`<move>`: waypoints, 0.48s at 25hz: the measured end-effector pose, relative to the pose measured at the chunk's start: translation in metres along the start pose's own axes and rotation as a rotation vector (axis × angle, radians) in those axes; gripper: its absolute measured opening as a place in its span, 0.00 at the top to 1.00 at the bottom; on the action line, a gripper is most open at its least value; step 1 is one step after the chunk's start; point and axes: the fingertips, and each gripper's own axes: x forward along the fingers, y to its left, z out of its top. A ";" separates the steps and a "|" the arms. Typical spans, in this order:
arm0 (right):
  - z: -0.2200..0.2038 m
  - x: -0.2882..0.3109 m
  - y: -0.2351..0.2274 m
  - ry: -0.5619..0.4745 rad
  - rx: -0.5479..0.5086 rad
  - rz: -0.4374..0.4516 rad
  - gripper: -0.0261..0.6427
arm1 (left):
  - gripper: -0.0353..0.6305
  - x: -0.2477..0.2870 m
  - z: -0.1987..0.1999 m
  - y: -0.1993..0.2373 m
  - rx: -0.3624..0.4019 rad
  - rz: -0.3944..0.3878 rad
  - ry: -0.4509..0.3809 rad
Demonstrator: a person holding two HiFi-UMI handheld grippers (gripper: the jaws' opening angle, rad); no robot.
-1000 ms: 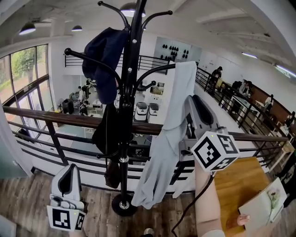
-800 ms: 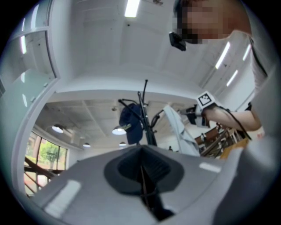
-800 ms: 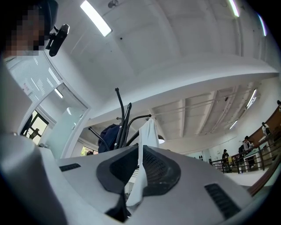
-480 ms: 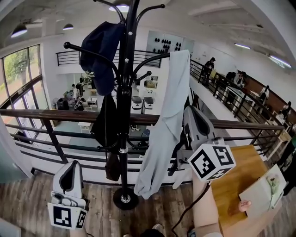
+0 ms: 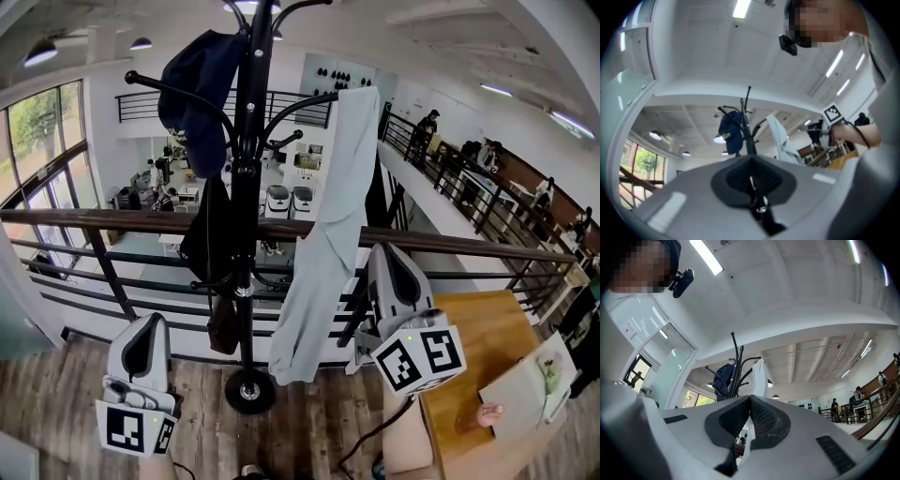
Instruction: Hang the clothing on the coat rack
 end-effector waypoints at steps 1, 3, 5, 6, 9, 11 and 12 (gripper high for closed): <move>0.000 -0.005 -0.001 0.001 -0.006 0.001 0.96 | 0.94 0.000 0.001 -0.005 0.001 -0.002 0.000; 0.001 -0.014 -0.002 0.004 -0.024 0.004 0.96 | 0.94 0.001 0.005 -0.014 0.002 -0.004 0.001; 0.000 -0.022 -0.002 0.008 -0.039 0.007 0.96 | 0.94 0.002 0.007 -0.021 0.000 -0.006 0.002; 0.000 -0.026 -0.002 0.010 -0.043 0.010 0.96 | 0.94 0.002 0.009 -0.025 0.001 -0.007 0.001; -0.001 -0.042 -0.001 0.021 -0.052 0.020 0.96 | 0.94 -0.003 0.013 -0.037 -0.002 -0.003 0.003; -0.002 -0.055 -0.002 0.036 -0.053 0.028 0.96 | 0.94 -0.008 0.016 -0.048 -0.007 0.001 0.008; -0.003 -0.061 -0.003 0.045 -0.052 0.031 0.96 | 0.94 -0.011 0.017 -0.054 -0.009 0.000 0.010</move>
